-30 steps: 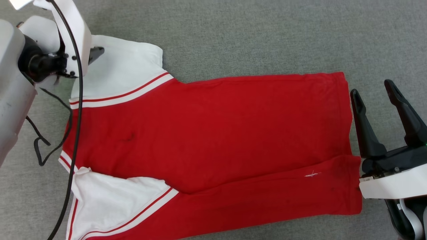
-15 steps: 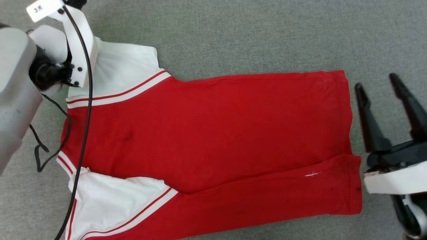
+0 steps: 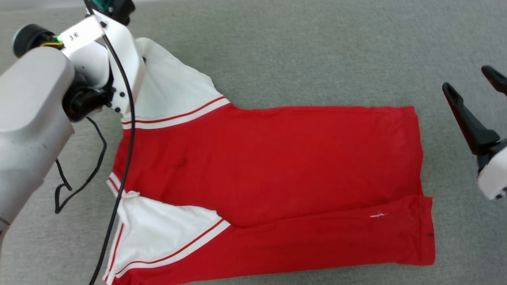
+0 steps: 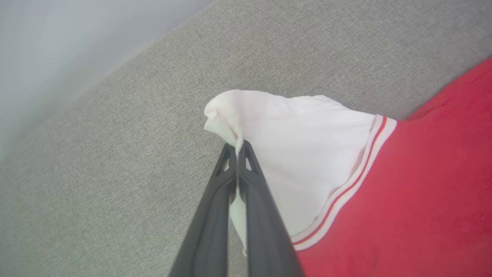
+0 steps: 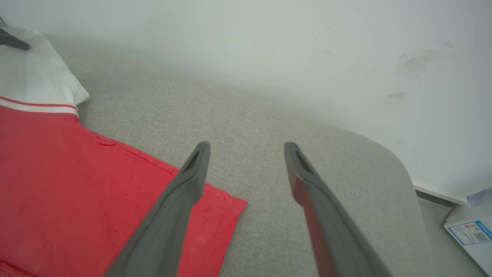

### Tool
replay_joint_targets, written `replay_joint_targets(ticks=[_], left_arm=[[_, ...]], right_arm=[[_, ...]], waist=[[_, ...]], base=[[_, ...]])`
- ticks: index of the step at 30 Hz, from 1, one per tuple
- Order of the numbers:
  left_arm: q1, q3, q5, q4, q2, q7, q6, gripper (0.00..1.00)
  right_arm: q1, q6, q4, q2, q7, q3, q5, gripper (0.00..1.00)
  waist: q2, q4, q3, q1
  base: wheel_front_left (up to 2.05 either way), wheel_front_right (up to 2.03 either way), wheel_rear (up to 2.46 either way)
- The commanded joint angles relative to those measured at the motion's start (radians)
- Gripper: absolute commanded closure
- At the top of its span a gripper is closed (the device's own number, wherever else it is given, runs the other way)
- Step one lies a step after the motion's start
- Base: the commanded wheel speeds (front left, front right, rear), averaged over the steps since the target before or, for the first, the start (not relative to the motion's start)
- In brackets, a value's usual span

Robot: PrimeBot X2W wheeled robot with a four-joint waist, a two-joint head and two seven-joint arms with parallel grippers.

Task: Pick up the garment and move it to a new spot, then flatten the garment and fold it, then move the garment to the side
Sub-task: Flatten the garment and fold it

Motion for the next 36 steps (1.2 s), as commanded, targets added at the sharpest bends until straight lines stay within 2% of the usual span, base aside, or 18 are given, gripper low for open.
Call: replay_joint_targets(ticks=[1,7,8,13,15,20,25,32,36], left_arm=[[0.023,-0.008,0.0,-0.019,0.0,-0.017,0.0,1.0],[0.038,-0.028,-0.01,-0.083,-0.011,-0.065,0.0,1.0],[0.038,-0.028,-0.01,-0.083,-0.011,-0.065,0.0,1.0],[0.022,-0.041,-0.003,-0.119,-0.018,-0.09,0.0,1.0],[0.012,-0.044,0.001,-0.13,-0.021,-0.098,0.0,1.0],[-0.009,-0.053,0.009,-0.143,-0.029,-0.113,0.0,1.0],[-0.033,-0.059,0.016,-0.157,-0.042,-0.126,0.0,1.0],[-0.048,-0.074,0.017,-0.161,-0.044,-0.148,0.0,1.0],[-0.046,-0.081,0.009,-0.155,-0.037,-0.155,0.0,1.0]], right_arm=[[-0.037,-0.001,0.03,-0.043,0.075,0.023,0.045,0.0],[-0.157,-0.001,0.156,-0.168,0.346,0.112,0.175,0.0],[-0.157,-0.001,0.156,-0.168,0.346,0.112,0.175,0.0],[-0.244,-0.001,0.262,-0.227,0.49,0.206,0.221,0.0],[-0.279,-0.001,0.31,-0.224,0.524,0.233,0.239,0.0],[-0.347,-0.001,0.431,-0.19,0.542,0.297,0.237,0.0],[-0.388,-0.001,0.536,-0.168,0.513,0.362,0.217,0.0],[-0.351,-0.001,0.669,-0.153,0.472,0.48,0.235,0.0],[-0.328,0.001,0.704,-0.152,0.458,0.54,0.27,0.0]], waist=[[0.0,0.026,-0.027,0.0],[0.0,0.062,-0.036,0.0],[0.0,0.062,-0.036,0.0],[0.0,0.091,-0.019,0.0],[0.0,0.1,-0.009,0.0],[0.0,0.121,0.021,0.0],[0.0,0.146,0.057,0.0],[0.0,0.161,0.082,0.0],[0.0,0.155,0.079,0.0]], base=[[0.0,0.0,0.0],[0.0,0.0,0.0],[0.0,0.0,0.0],[0.0,0.0,0.0],[0.0,0.0,0.0],[0.0,0.0,0.0],[0.0,0.0,0.0],[0.0,0.0,0.0],[0.0,0.0,0.0]])
